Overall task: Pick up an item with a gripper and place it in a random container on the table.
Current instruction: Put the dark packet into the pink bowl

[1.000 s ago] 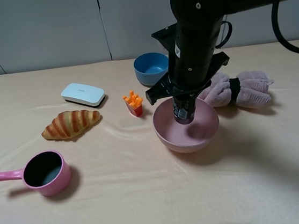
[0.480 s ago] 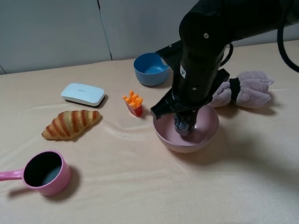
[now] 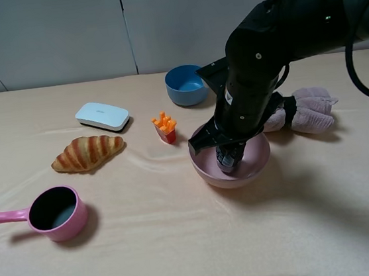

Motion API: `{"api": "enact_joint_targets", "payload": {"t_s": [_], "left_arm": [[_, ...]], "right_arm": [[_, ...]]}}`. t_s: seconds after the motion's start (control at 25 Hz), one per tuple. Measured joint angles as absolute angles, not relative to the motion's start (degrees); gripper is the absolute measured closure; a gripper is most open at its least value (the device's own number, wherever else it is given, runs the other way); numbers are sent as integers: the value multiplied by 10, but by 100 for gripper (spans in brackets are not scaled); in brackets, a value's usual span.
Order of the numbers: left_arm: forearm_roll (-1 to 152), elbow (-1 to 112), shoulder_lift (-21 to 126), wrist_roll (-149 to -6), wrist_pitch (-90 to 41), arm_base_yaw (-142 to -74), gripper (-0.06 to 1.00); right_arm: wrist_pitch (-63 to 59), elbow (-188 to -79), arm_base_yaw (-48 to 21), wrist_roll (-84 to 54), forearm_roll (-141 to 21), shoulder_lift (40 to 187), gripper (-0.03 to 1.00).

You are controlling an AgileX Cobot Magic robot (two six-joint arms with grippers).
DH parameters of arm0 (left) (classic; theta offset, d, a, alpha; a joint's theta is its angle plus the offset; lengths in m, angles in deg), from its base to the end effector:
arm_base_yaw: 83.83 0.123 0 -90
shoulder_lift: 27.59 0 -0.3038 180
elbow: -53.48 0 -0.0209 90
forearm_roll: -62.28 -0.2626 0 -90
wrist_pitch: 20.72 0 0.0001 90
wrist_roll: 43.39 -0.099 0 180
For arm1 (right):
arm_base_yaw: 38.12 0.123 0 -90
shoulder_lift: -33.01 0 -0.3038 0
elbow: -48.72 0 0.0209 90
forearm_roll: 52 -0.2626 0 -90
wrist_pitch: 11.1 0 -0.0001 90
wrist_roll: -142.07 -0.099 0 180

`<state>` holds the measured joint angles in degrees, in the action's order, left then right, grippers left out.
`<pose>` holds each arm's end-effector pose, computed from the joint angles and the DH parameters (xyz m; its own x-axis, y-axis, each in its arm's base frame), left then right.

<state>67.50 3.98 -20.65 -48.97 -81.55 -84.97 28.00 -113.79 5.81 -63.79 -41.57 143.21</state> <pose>-0.0067 -0.0077 0.2771 -0.4511 0.0617 -0.8903 0.1145 0.9934 0.0108 0.2589 0.2337 0.1685 -0.8705 -0.4185 -0.2590 -0.4249 0.9046 -0.0337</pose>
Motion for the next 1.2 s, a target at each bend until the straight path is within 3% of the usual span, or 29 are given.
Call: {"api": "enact_joint_targets", "payload": {"t_s": [0.16,0.36,0.44,1.2], "left_arm": [[675,40,-207,-490,-816,-850,-5],[675,40,-207,-490,-816,-850,-5],[675,40,-207,-490,-816,-850,-5],[675,40,-207,-490,-816,-850,-5]], "right_arm": [[280,-1138,58,-638,-416,1432,73],[278,-1138,58,-638,-416,1432,39],[278,-1138,58,-638,-415,1432,31],[303,-1138,58,-638,-415,1376,27]]}}
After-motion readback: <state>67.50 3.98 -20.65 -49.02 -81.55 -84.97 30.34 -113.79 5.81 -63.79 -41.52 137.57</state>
